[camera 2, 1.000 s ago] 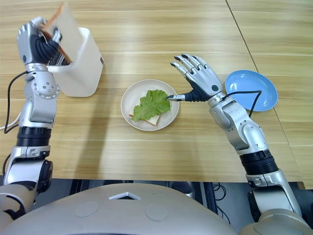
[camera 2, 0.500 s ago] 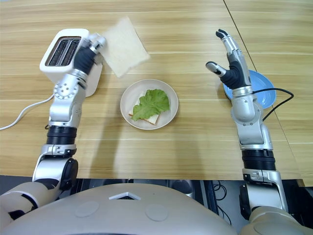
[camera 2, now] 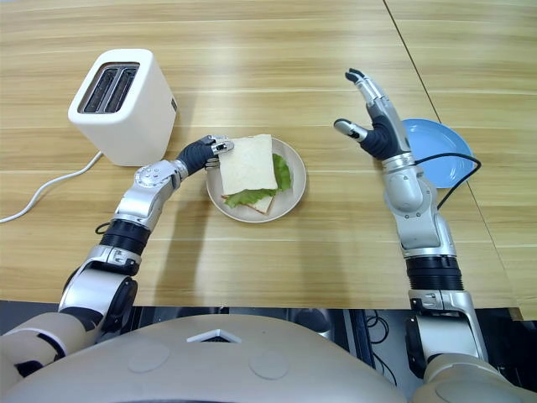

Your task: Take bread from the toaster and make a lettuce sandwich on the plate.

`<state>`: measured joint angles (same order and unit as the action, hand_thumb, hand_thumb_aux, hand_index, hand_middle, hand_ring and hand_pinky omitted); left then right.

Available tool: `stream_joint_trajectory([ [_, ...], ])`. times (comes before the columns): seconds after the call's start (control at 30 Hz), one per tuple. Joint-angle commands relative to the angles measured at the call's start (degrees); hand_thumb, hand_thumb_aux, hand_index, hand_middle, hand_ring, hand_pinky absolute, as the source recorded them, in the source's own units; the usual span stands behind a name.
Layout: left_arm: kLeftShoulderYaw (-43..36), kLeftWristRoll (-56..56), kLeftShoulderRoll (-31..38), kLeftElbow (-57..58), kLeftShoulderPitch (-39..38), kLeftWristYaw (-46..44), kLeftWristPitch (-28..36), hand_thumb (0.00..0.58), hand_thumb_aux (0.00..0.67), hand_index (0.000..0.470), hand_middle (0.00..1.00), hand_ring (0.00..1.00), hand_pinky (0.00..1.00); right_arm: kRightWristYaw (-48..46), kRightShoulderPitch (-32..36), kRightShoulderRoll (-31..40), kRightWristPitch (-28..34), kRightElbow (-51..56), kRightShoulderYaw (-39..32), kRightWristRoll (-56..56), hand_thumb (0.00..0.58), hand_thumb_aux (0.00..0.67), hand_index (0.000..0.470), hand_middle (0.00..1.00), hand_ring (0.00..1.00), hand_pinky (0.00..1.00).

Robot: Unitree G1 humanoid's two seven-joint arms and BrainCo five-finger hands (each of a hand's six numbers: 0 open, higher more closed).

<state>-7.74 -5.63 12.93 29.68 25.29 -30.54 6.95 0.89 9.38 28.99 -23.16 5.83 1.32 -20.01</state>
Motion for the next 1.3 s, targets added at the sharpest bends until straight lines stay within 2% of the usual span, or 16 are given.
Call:
stream_joint_trajectory([
  [0.03, -1.0, 2.8, -0.3, 4.4, 1.3, 0.6, -1.5, 0.580, 0.670, 0.460, 1.00, 1.00, 1.00, -1.5, 0.4, 0.2, -1.6, -0.6, -4.5, -5.0, 0.000, 0.000, 0.000, 0.00, 0.00, 0.00],
  [0.27, -2.6, 7.1, -0.8, 13.3, 3.6, 2.0, -4.2, 0.580, 0.670, 0.460, 1.00, 1.00, 1.00, -4.1, 0.8, 2.8, -7.3, -2.8, -19.6, -24.5, 0.000, 0.000, 0.000, 0.00, 0.00, 0.00],
  [0.47, -3.5, 9.6, -1.6, 19.1, 4.6, 2.3, -6.3, 0.580, 0.670, 0.460, 1.00, 1.00, 1.00, -4.5, 3.9, 2.2, -7.8, -1.4, -29.5, -36.9, 0.000, 0.000, 0.000, 0.00, 0.00, 0.00],
  [0.73, -4.0, 11.4, -1.5, 20.5, 4.4, 1.8, -7.2, 0.580, 0.670, 0.460, 1.00, 1.00, 1.00, -6.7, 5.0, 2.3, -6.5, 2.3, -34.6, -40.4, 0.000, 0.000, 0.000, 0.00, 0.00, 0.00],
  [0.93, -2.9, 11.9, -0.1, 15.3, 3.3, 2.5, -7.3, 0.580, 0.670, 0.460, 1.00, 1.00, 1.00, -10.2, 3.4, 2.6, -5.1, 7.5, -36.6, -39.2, 0.000, 0.000, 0.000, 0.00, 0.00, 0.00],
  [0.97, -2.5, 12.0, 0.3, 13.7, 3.1, 3.3, -7.2, 0.566, 0.565, 0.388, 1.00, 1.00, 1.00, -10.5, 3.1, 2.6, -5.2, 7.7, -37.0, -38.8, 0.000, 0.000, 0.000, 0.00, 0.00, 0.00],
  [1.0, -1.9, 11.9, 0.6, 12.1, 3.0, 4.2, -7.1, 0.566, 0.565, 0.388, 1.00, 1.00, 1.00, -10.5, 2.8, 2.5, -5.4, 8.0, -37.3, -38.4, 0.000, 0.000, 0.000, 0.00, 0.00, 0.00],
  [1.03, -1.1, 11.9, 1.0, 10.6, 3.0, 5.5, -7.1, 0.000, 0.000, 0.000, 0.55, 0.55, 0.55, -10.5, 2.6, 2.4, -5.5, 8.2, -37.6, -38.0, 0.000, 0.000, 0.000, 0.00, 0.00, 0.00],
  [1.07, -0.3, 12.6, 1.7, 9.1, 3.2, 7.9, -7.1, 0.000, 0.000, 0.000, 0.55, 0.55, 0.55, -10.7, 2.3, 2.3, -5.7, 8.2, -37.9, -37.4, 0.000, 0.000, 0.000, 0.00, 0.00, 0.00],
  [1.1, 0.2, 13.2, 2.2, 8.2, 3.4, 9.6, -7.1, 0.000, 0.000, 0.000, 0.00, 0.00, 0.00, -10.8, 2.1, 2.2, -5.8, 8.3, -38.0, -37.0, 0.000, 0.000, 0.000, 0.00, 0.00, 0.00],
  [1.3, 2.3, 19.5, 6.8, 5.2, 5.1, 24.2, -8.3, 0.000, 0.000, 0.000, 0.00, 0.00, 0.00, -10.9, 2.2, 2.3, -5.6, 8.0, -38.4, -36.5, 0.000, 0.000, 0.000, 0.00, 0.00, 0.00],
])
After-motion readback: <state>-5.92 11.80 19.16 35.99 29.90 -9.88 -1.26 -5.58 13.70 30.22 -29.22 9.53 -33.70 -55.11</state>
